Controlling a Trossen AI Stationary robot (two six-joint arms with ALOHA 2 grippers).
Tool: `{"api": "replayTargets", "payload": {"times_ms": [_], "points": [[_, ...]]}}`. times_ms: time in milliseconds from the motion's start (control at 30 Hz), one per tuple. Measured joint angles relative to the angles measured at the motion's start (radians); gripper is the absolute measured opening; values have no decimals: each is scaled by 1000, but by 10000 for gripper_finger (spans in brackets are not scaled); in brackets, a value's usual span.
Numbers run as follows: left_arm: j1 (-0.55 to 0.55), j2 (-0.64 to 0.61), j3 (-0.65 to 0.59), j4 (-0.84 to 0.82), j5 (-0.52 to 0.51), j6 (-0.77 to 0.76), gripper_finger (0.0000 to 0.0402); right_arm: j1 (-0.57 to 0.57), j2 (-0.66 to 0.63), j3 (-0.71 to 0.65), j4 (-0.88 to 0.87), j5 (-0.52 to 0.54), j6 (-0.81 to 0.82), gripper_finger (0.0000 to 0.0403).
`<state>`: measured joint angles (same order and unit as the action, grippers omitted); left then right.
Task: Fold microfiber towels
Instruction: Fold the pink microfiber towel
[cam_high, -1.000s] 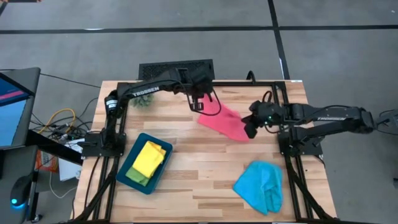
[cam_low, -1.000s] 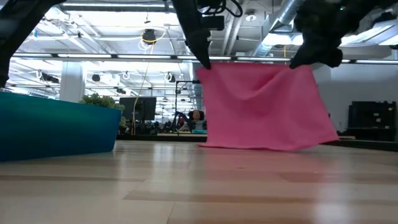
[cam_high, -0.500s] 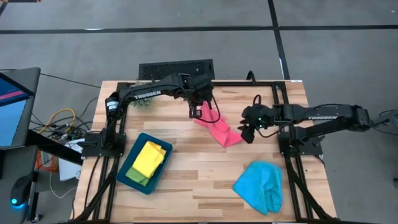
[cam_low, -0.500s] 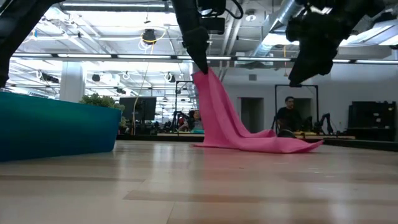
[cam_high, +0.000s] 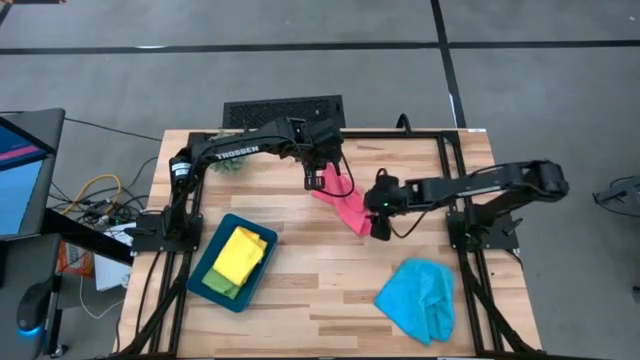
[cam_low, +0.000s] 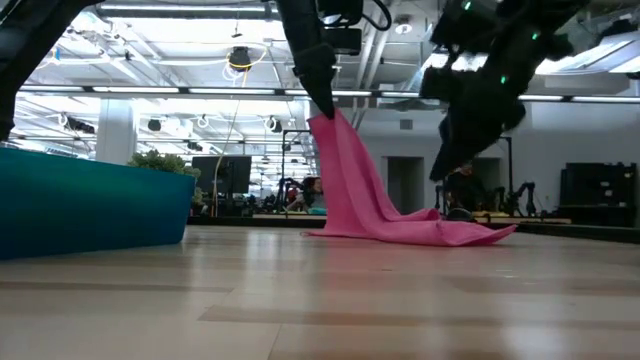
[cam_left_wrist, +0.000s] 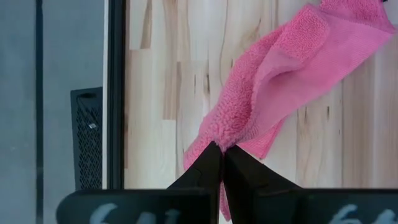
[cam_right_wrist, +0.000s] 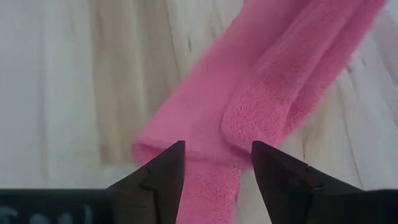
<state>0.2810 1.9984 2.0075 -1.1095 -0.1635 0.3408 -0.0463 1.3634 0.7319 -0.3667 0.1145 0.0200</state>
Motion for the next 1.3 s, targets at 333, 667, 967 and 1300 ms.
{"api": "replayTargets", "payload": {"times_ms": [333, 667, 967, 1300], "points": [[0, 0, 0, 0, 11, 0, 0, -2, 172, 0, 73, 71, -100, 192], [0, 0, 0, 0, 28, 1, 0, -2, 183, 0, 74, 71, -52, 187], [0, 0, 0, 0, 29, -2, 0, -2, 130, 0, 86, 71, -71, 183], [0, 0, 1, 0, 29, -7, 0, 5, 253, 1, 172, 74, -150, 182]]}}
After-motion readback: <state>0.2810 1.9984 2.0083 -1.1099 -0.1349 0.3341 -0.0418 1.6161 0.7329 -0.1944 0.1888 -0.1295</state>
